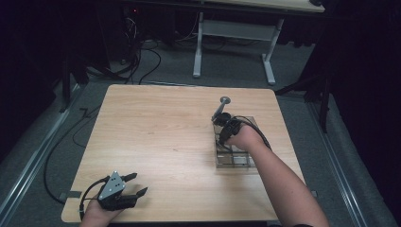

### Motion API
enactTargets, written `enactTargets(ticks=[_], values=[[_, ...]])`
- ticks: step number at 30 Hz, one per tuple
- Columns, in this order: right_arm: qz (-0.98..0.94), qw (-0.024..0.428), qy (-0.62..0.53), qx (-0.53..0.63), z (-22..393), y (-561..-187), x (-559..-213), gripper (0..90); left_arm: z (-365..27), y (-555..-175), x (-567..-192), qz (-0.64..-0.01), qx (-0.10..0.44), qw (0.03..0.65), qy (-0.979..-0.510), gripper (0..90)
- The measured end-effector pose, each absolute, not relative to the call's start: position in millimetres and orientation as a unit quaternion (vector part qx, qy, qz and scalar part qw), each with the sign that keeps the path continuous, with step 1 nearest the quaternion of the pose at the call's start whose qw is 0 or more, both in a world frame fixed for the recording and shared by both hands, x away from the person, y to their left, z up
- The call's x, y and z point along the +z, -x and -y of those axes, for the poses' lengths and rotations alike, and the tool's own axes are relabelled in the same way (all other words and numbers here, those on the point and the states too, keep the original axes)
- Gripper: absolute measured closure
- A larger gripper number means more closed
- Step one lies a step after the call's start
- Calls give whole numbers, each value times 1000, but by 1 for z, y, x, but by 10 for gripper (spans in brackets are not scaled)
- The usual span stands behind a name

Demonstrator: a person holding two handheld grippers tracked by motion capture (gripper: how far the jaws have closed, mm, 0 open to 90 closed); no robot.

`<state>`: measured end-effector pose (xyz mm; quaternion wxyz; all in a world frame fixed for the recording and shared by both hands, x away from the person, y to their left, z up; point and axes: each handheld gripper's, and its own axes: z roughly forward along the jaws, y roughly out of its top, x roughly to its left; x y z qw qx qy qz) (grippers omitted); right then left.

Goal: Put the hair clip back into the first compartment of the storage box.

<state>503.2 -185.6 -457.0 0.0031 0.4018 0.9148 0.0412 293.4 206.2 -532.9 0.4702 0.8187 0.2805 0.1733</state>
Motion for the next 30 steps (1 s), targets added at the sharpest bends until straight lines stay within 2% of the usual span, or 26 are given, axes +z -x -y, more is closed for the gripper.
enactTargets(ticks=[16, 30], values=[[-912, 5, -408, 45, 193, -498, -446, 774, -206, -294, -533, -282, 173, 470, -818, 335], [-905, 3, -423, 45, 208, -478, -442, 811, -206, -294, -533, -283, 173, 470, -818, 335]])
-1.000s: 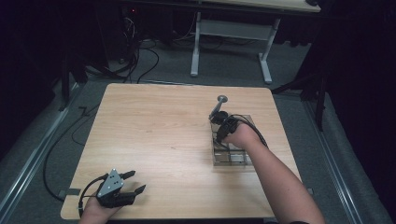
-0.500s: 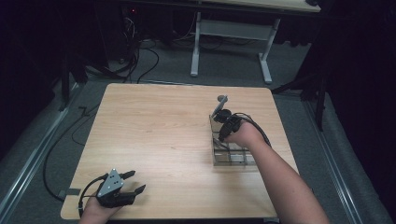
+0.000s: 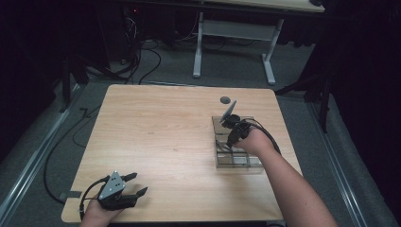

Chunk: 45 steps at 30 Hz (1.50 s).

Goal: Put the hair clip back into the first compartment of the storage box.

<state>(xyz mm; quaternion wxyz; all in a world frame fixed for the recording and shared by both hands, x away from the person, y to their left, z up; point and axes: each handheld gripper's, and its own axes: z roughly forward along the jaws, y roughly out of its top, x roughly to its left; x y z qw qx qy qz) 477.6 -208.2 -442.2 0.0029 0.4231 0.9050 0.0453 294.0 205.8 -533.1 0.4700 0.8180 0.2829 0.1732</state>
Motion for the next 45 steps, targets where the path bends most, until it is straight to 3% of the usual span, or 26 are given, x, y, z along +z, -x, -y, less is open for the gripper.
enactTargets(ticks=[25, 45], values=[[-892, 4, -450, 47, 234, -430, -431, 810, -206, -294, -533, -284, 174, 469, -818, 335], [-894, -3, -443, 68, 249, -390, -447, 812, -206, -293, -533, -287, 178, 468, -817, 335]])
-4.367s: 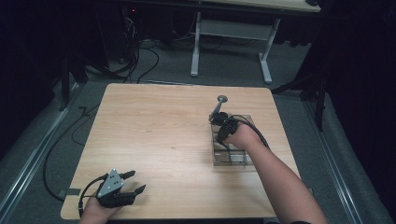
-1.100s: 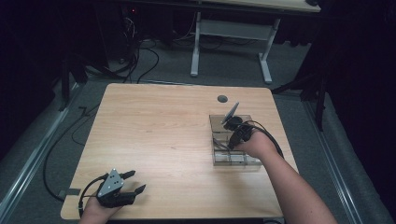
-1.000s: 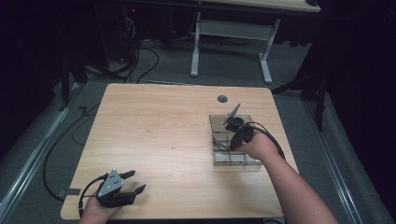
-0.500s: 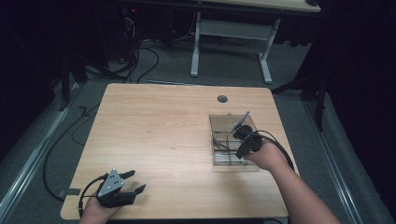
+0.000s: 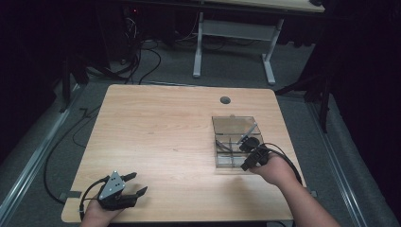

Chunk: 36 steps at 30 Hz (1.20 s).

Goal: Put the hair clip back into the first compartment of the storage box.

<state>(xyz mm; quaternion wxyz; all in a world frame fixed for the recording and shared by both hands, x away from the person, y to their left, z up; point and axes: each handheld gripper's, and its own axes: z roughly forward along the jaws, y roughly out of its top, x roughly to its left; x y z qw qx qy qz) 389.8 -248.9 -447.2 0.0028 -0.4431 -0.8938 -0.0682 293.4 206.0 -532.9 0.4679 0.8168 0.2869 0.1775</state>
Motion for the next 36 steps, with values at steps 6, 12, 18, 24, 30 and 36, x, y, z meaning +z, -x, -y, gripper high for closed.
enactTargets(ticks=[6, 12, 18, 24, 30, 36], values=[[893, -1, 445, -74, 250, -382, -457, 805, -206, -293, -533, -288, 178, 468, -816, 334], [886, -12, 453, -100, 253, -372, -464, 791, -206, -294, -533, -288, 178, 468, -816, 334], [877, -25, 461, -134, 257, -362, -473, 782, -206, -293, -533, -289, 179, 467, -816, 334], [869, -37, 466, -160, 263, -354, -479, 767, -206, -294, -533, -290, 179, 467, -816, 334], [859, -53, 469, -198, 268, -345, -481, 760, -206, -293, -533, -292, 180, 468, -814, 334], [848, -70, 465, -244, 271, -334, -486, 729, -206, -293, -533, -293, 182, 467, -814, 334]])
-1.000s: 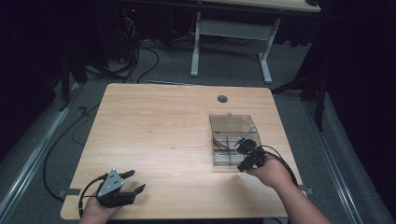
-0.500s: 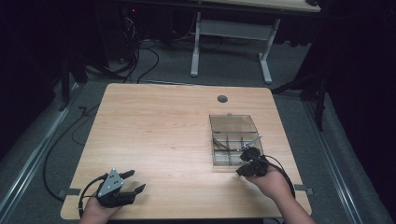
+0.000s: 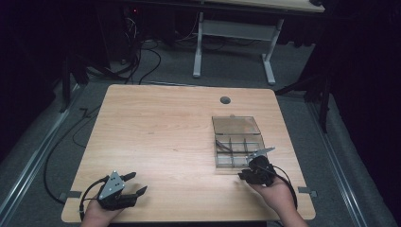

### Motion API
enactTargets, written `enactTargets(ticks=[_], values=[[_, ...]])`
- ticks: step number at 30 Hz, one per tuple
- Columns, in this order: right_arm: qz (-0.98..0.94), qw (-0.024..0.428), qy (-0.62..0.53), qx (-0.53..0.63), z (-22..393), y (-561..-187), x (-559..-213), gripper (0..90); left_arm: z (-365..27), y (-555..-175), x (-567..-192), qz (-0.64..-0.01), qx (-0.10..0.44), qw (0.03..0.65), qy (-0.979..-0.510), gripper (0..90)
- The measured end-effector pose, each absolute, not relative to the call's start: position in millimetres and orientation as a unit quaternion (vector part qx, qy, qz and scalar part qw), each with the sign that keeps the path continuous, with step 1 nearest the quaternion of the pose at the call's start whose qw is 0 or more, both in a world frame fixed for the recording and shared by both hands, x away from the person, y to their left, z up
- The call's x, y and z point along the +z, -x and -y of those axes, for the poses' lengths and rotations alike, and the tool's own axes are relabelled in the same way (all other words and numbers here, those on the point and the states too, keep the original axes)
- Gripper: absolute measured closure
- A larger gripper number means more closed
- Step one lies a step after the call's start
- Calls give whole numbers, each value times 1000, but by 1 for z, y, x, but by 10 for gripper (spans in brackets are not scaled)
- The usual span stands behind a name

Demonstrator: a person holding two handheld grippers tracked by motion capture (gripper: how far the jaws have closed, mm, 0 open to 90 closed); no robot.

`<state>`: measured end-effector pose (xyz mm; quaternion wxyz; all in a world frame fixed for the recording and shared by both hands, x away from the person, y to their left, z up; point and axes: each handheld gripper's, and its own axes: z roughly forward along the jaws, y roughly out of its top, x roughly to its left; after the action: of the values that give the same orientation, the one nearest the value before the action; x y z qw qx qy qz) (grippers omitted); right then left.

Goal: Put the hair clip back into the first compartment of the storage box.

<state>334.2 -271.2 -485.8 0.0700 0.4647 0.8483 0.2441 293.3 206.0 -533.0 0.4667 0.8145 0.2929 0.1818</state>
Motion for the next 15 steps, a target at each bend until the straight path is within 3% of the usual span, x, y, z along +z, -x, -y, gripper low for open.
enactTargets(ticks=[15], values=[[-814, 113, -449, 351, 269, -316, -512, 611, -207, -294, -533, -300, 183, 468, -811, 331]])
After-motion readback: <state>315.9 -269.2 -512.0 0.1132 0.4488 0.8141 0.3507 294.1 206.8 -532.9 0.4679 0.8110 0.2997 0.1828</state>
